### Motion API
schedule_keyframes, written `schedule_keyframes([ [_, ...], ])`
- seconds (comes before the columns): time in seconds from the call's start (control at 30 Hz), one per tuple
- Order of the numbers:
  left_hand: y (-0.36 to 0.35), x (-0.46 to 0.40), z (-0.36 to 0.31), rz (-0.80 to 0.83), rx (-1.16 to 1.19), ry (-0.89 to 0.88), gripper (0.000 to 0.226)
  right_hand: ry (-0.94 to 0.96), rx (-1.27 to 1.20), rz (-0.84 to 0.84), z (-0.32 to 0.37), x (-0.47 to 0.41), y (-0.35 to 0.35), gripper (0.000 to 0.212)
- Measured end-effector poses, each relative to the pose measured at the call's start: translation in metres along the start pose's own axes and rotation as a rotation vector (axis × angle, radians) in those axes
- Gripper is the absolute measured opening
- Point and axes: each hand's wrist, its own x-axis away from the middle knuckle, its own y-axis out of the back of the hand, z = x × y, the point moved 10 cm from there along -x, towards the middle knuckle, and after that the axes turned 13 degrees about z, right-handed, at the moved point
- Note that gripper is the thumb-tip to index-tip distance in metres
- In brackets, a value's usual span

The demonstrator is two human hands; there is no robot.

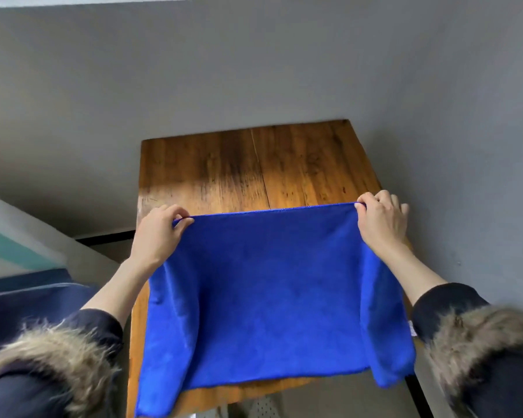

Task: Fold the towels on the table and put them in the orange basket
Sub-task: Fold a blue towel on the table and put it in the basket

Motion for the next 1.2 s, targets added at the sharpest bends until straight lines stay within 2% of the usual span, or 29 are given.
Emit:
schedule_keyframes([
  [0.17, -0.021, -0.048, 0.008, -0.024, -0.051, -0.026, 0.016, -0.070, -0.082, 0.047, 0.002, -0.038, -0.030, 0.023],
  [0.3, -0.050, -0.051, 0.035, 0.059, -0.018, -0.025, 0.030, -0.056, -0.135, 0.163, 0.025, -0.035, -0.072, 0.034],
  [0.43, -0.079, -0.024, 0.069, 0.104, 0.039, 0.023, 0.038, -0.038, -0.177, 0.300, 0.073, -0.010, -0.123, 0.041],
  [0.67, -0.128, 0.002, 0.088, 0.218, -0.067, -0.031, 0.050, 0.055, -0.155, 0.444, 0.180, 0.047, -0.202, 0.059],
  [0.87, -0.127, 0.002, 0.122, 0.269, -0.221, -0.069, 0.063, 0.016, -0.017, 0.387, 0.188, 0.058, -0.222, 0.063],
  [1.03, -0.101, -0.021, 0.146, 0.231, -0.227, -0.134, 0.055, 0.022, -0.009, 0.327, 0.193, 0.057, -0.220, 0.065],
  [1.2, -0.069, -0.043, 0.142, -0.019, -0.202, -0.124, 0.031, 0.023, 0.003, 0.305, 0.193, 0.058, -0.220, 0.065],
])
